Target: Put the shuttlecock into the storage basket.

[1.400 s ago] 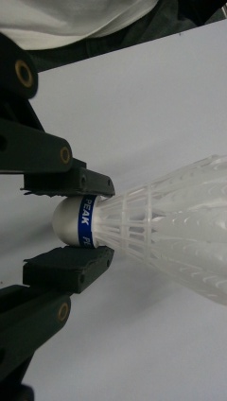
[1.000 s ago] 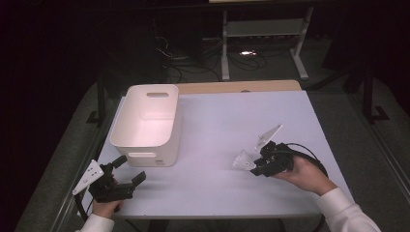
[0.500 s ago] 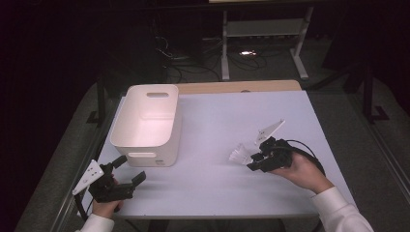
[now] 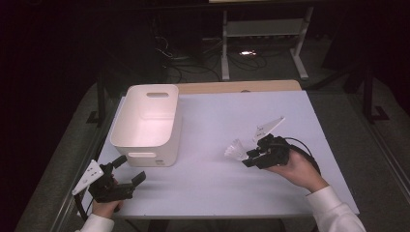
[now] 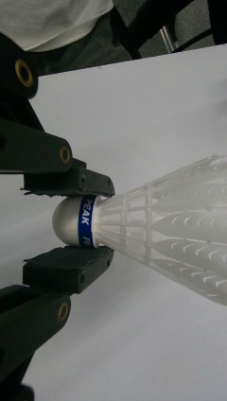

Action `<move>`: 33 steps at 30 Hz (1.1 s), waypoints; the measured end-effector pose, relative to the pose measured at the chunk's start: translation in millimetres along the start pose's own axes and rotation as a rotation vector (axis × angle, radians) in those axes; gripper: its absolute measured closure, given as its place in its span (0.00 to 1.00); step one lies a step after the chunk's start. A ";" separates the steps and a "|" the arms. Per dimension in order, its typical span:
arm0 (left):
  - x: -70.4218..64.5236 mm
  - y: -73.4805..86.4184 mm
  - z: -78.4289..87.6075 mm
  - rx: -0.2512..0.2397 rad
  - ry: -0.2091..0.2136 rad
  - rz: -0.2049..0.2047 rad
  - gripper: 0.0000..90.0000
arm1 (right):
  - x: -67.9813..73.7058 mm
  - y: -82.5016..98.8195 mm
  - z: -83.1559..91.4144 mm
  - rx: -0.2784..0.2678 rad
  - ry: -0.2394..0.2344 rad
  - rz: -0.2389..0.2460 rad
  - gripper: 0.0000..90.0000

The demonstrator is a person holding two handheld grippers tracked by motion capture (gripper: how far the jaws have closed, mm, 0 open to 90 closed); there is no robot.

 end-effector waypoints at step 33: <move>-0.8 0.4 -0.4 0.004 0.004 -0.004 0.00 | 2.8 -40.0 6.7 -0.074 -0.038 -0.018 0.70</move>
Point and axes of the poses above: each handheld gripper's, and its own axes: z roughly backward along the jaws, y roughly out of its underside, x roughly to its left, the point moved 8 cm from there along -z, roughly forward along the jaws, and after that the axes turned 12 degrees about -y, right-handed, at the moved point
